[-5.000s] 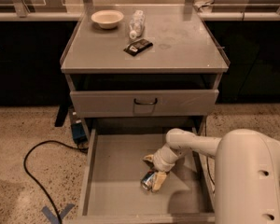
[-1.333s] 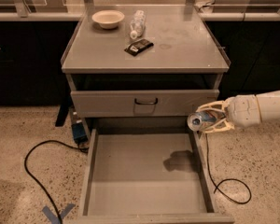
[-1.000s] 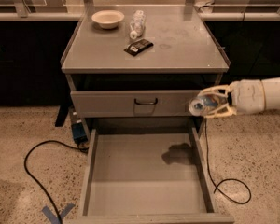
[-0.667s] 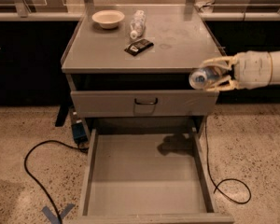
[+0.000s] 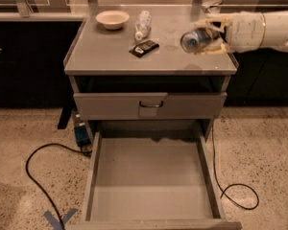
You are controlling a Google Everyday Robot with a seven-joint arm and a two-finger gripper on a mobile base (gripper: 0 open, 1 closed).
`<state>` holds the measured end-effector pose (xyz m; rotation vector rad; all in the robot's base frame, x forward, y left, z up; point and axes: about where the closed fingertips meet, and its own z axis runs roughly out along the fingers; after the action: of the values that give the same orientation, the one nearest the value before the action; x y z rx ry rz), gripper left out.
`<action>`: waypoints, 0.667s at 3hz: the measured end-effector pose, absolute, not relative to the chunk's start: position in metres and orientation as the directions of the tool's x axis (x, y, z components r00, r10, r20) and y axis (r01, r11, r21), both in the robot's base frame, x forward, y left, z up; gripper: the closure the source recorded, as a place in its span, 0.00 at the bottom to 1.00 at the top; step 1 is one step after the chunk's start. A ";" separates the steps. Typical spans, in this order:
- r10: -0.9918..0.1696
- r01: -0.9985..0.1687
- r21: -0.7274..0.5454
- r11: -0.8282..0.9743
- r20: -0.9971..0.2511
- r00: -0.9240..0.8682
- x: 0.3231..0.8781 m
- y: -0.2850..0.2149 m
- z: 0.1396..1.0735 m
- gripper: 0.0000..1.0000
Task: Pick redbull can from middle drawer and place on counter
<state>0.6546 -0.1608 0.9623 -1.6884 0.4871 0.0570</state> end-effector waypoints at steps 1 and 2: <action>-0.287 -0.294 -0.949 -0.113 -0.252 0.924 0.699 -0.122 0.974 1.00; -0.326 -0.257 -0.954 -0.156 -0.196 0.925 0.738 -0.083 0.974 1.00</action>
Offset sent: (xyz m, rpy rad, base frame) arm 0.1447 0.1207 0.0132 -0.1595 -0.1528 -0.0858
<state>0.7376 -0.0833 0.9738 -1.7470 0.4414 -0.0637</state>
